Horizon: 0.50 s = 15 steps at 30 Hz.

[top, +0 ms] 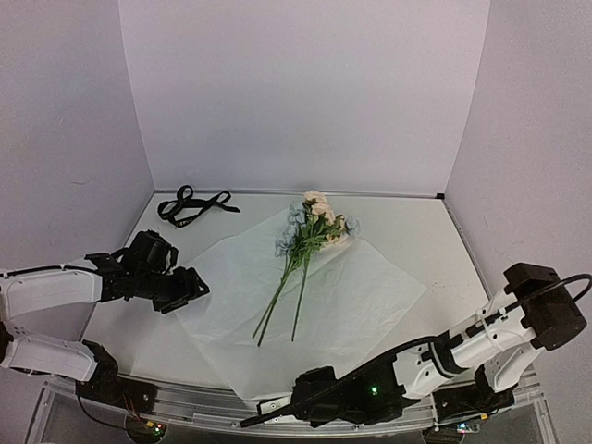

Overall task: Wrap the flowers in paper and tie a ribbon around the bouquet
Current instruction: Pick up the bottom corner of the flattened wrapping paper from the center of the board.

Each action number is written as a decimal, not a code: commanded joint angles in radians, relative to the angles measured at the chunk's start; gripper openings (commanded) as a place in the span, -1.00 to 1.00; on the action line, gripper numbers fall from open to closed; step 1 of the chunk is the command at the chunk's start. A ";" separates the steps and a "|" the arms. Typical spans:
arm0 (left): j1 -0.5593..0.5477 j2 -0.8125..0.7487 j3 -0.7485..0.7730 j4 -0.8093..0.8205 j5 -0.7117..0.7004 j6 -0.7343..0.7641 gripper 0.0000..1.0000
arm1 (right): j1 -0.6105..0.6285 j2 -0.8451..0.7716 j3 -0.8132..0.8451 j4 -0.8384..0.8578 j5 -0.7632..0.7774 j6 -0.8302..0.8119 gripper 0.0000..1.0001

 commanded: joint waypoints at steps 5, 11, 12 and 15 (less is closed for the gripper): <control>-0.001 0.000 0.068 -0.012 -0.013 0.033 0.42 | -0.069 -0.074 0.087 -0.128 -0.005 0.101 -1.00; -0.001 -0.012 0.096 -0.027 -0.011 0.049 0.41 | -0.175 -0.108 0.142 -0.269 -0.100 0.228 -1.00; -0.001 -0.012 0.103 -0.028 -0.009 0.053 0.41 | -0.201 -0.106 0.159 -0.295 -0.119 0.247 -1.00; -0.001 -0.003 0.125 -0.032 -0.003 0.071 0.41 | -0.282 -0.077 0.223 -0.342 -0.168 0.270 -1.00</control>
